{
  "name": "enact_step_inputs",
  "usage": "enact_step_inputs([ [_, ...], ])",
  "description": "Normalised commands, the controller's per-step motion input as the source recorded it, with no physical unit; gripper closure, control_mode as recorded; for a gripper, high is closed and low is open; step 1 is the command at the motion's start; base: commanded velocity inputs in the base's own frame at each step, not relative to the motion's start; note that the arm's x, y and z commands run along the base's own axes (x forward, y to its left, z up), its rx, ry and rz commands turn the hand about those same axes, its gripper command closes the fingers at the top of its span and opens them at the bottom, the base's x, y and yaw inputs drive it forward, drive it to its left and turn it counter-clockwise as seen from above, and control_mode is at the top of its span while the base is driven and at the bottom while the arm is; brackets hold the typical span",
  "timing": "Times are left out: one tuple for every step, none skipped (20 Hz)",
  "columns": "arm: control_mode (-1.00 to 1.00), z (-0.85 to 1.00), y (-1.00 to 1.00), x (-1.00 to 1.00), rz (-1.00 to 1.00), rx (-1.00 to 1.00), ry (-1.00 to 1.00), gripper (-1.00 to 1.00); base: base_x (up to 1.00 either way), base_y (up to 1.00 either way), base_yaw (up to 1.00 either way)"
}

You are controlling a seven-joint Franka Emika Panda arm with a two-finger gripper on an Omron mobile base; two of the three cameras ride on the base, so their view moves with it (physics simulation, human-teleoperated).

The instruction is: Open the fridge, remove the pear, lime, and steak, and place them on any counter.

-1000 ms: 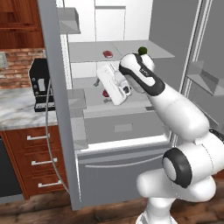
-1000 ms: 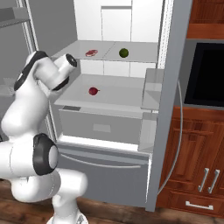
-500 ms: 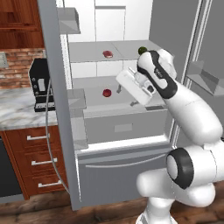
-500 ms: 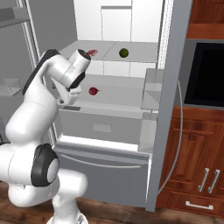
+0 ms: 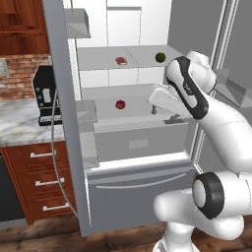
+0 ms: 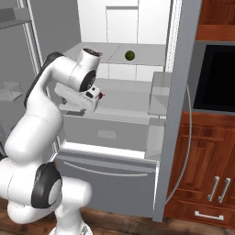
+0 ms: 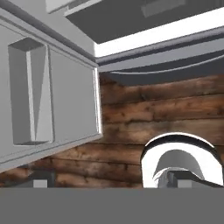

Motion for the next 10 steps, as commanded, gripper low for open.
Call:
enact_step_inputs([
  [-1.00, 0.09, -0.12, -0.32, 0.47, -0.38, -0.35, -1.00, 0.00, 0.00, 0.00],
  [-1.00, 0.13, 0.00, -0.36, 0.43, -0.37, -0.49, -1.00, 0.00, 0.00, 0.00],
  [-1.00, 0.22, 0.00, -0.21, 0.36, -0.30, -0.42, -1.00, 0.00, 0.00, 0.00],
  [-1.00, 0.26, 0.00, -0.30, 0.30, -0.25, -0.41, -1.00, 0.00, 0.00, 0.00],
  [-1.00, 0.26, 0.00, -0.29, 0.26, -0.20, -0.39, -1.00, 0.00, 0.00, 0.00],
  [-1.00, 0.20, -0.04, -0.04, 0.23, -0.12, -0.37, -1.00, 0.00, 0.00, 0.00],
  [-1.00, 0.24, 0.00, -0.16, 0.23, -0.11, -0.43, -1.00, 0.00, 0.00, 0.00],
  [-1.00, 0.16, 0.00, -0.14, 0.19, -0.07, -0.35, -1.00, 0.00, 0.00, 0.00],
  [-1.00, 0.19, 0.00, -0.16, 0.12, -0.02, -0.32, -1.00, 0.00, 0.00, 0.00],
  [-1.00, 0.18, 0.00, -0.16, 0.11, 0.00, -0.31, -1.00, 0.00, 0.00, 0.00],
])
